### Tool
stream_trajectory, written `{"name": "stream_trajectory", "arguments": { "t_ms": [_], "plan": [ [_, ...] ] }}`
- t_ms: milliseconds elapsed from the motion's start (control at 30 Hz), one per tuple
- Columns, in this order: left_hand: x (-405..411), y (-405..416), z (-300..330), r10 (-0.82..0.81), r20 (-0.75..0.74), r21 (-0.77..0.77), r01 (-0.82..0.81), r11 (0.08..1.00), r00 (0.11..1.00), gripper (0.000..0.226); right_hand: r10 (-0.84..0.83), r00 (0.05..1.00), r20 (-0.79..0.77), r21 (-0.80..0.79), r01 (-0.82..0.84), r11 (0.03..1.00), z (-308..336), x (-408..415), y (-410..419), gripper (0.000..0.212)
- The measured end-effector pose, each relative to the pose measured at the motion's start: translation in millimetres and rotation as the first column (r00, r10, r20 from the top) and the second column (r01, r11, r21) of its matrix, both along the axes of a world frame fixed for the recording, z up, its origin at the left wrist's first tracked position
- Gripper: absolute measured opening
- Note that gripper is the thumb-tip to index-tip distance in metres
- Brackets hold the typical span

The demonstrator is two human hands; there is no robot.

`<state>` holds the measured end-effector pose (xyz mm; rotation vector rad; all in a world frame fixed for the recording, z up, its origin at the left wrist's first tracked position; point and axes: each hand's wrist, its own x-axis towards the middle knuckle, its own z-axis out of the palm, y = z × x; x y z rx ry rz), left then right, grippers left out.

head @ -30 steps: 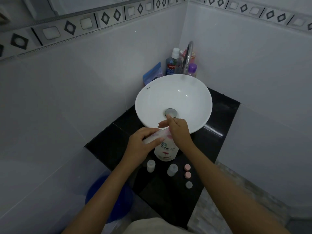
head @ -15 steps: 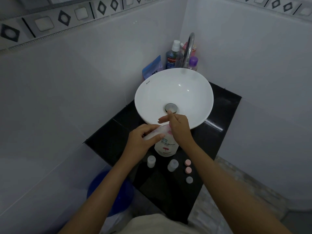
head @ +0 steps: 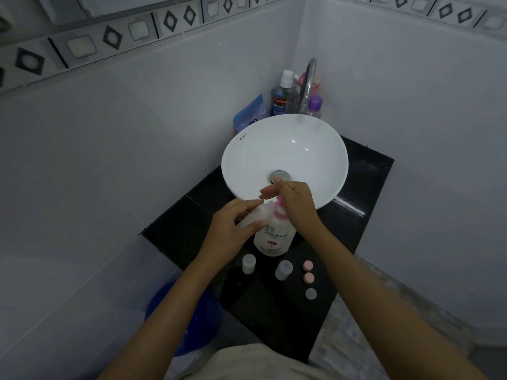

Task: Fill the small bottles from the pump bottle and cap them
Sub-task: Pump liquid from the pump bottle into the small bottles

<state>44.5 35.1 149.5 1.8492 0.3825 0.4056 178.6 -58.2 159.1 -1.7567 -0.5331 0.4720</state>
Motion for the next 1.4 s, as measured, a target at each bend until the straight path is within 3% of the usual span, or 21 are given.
{"name": "stream_trajectory", "arguments": {
  "t_ms": [767,933,1067,1200,1400],
  "plan": [
    [6,2,-8,0.01,-0.024,0.104,-0.007,0.995,1.0,0.033,-0.03,0.999,-0.039,0.017,0.031,0.999,-1,-1,0,0.044],
    [2,1,-9,0.002,-0.035,0.07,0.0,0.998,0.999,0.033,-0.032,0.998,-0.06,0.034,0.034,0.999,0,-1,1,0.044],
    [-1,1,-4,0.044,0.006,-0.062,-0.043,0.997,0.999,0.033,-0.048,0.998,-0.052,0.019,0.049,0.999,0,-2,1,0.044],
    [-11,0,-6,0.035,0.036,-0.057,-0.033,0.998,0.999,0.029,-0.051,0.996,-0.072,0.038,0.054,0.998,0,-2,2,0.043],
    [-25,-21,-40,-0.058,-0.151,0.053,0.067,0.996,0.987,0.037,-0.055,0.996,-0.069,0.054,0.059,0.997,-1,-2,2,0.044]
  ]
}}
